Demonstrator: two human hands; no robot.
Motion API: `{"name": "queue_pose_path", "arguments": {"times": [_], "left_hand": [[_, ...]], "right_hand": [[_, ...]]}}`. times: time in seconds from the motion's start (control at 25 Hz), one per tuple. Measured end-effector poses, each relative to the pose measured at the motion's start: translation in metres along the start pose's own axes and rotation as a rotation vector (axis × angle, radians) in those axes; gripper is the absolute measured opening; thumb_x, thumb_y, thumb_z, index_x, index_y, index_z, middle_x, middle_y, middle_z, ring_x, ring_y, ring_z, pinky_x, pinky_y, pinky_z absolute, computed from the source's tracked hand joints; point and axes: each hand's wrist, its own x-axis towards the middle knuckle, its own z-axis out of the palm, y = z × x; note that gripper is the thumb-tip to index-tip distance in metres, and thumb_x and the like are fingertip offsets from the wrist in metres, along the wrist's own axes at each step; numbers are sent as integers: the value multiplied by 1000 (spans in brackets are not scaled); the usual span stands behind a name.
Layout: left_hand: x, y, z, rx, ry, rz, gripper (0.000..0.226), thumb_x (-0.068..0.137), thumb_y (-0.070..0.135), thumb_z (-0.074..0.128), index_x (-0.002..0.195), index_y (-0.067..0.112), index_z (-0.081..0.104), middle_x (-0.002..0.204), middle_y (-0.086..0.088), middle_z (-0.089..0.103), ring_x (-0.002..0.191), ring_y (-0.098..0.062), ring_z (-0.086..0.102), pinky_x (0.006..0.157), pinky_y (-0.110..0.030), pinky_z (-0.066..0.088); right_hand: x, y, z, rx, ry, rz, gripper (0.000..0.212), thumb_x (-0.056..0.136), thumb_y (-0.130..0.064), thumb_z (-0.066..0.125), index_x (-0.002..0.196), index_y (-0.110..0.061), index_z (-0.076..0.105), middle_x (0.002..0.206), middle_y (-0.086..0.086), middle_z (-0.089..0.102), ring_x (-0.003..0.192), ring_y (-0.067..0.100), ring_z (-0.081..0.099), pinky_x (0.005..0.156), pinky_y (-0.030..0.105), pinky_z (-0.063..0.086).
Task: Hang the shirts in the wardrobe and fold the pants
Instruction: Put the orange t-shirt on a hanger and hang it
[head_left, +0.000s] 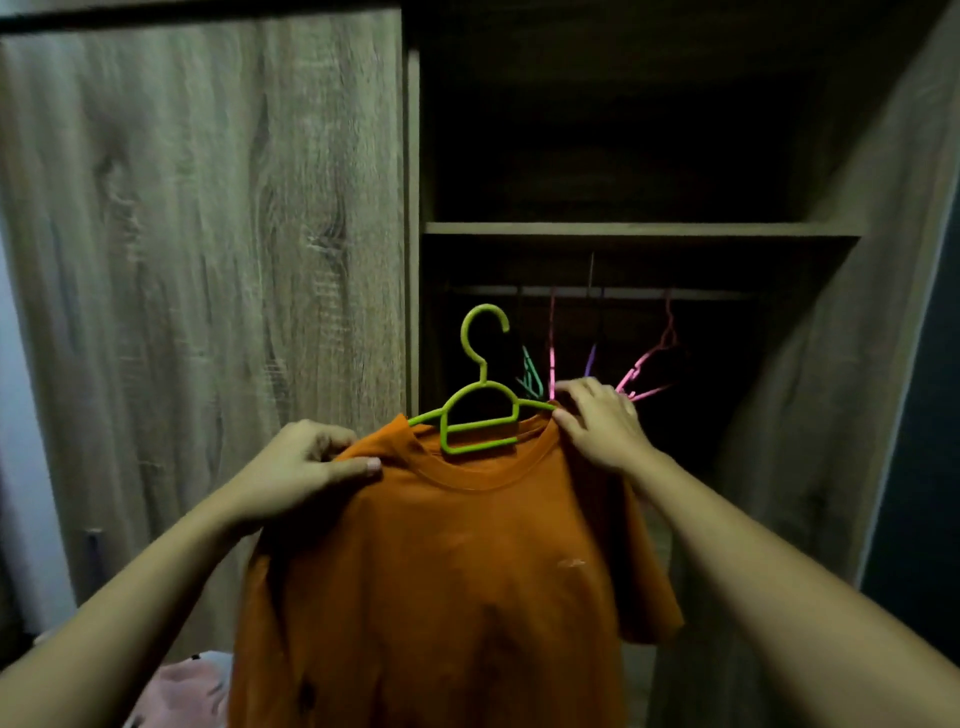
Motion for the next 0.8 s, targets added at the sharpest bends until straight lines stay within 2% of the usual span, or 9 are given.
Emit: {"name": "queue_pose_path", "arguments": {"times": [0.04,0.12,0.24,0.32,0.4,0.48,0.64,0.68,0.8], "left_hand": [[1,7,4,77,91,-8,34,81,35,69,64,7,63,58,-3,58,55,-13,53,53,-24,38],[5,20,15,275,199,-18,29,84,34,66,66,11,65,62,-3,62,59,-13,56,53,-22,38],[17,32,40,453,228,-19,19,87,35,61,75,20,66,67,2,60,69,-15,59,57,-24,39],[29,34,56,508,276,-39,20,87,36,58,82,18,66,66,5,56,71,-19,59,62,-27,43],[44,34,69,501,328,-73,24,87,39,55,87,18,65,71,4,58,71,-19,60,66,-30,51],[57,35,75,521,348,-110,23,89,43,51,89,22,61,77,3,57,72,-18,57,66,-30,49],[91,26,86,305,232,-120,11,88,37,54,89,28,60,75,4,63,65,-8,60,52,-14,42],[102,24,90,231,225,-109,2,87,31,56,88,30,58,73,2,64,62,-6,61,46,-10,40],[146,16,100,83,308,-42,22,86,18,58,98,36,52,75,-6,69,57,-12,63,49,-10,45]], "right_hand": [[0,-14,-2,15,58,4,36,95,-31,45,130,-22,46,129,4,51,122,24,46,102,43,35],[-3,-47,3,207,98,-5,30,95,-31,44,121,-18,52,117,6,59,110,22,55,85,32,43],[-5,-86,20,474,-161,77,36,92,-49,40,93,-20,62,94,6,69,90,24,65,81,37,50],[6,-92,31,605,-216,129,45,91,-50,41,88,-12,65,88,9,70,87,27,64,85,43,49],[24,-89,42,727,-200,207,46,87,-53,45,99,-15,67,85,2,65,84,21,59,81,40,48],[43,-85,49,853,-211,283,51,78,-58,49,107,-21,66,83,-6,59,79,13,53,73,32,46],[93,-64,62,1000,-189,339,35,83,-48,55,97,-20,70,86,0,69,90,22,64,89,37,50],[107,-56,63,1029,-181,319,31,85,-43,56,99,-18,69,77,-3,68,81,18,63,81,31,51],[156,-35,66,1083,-174,258,27,87,-35,58,104,-16,67,76,-4,66,67,7,59,62,18,45]]}}
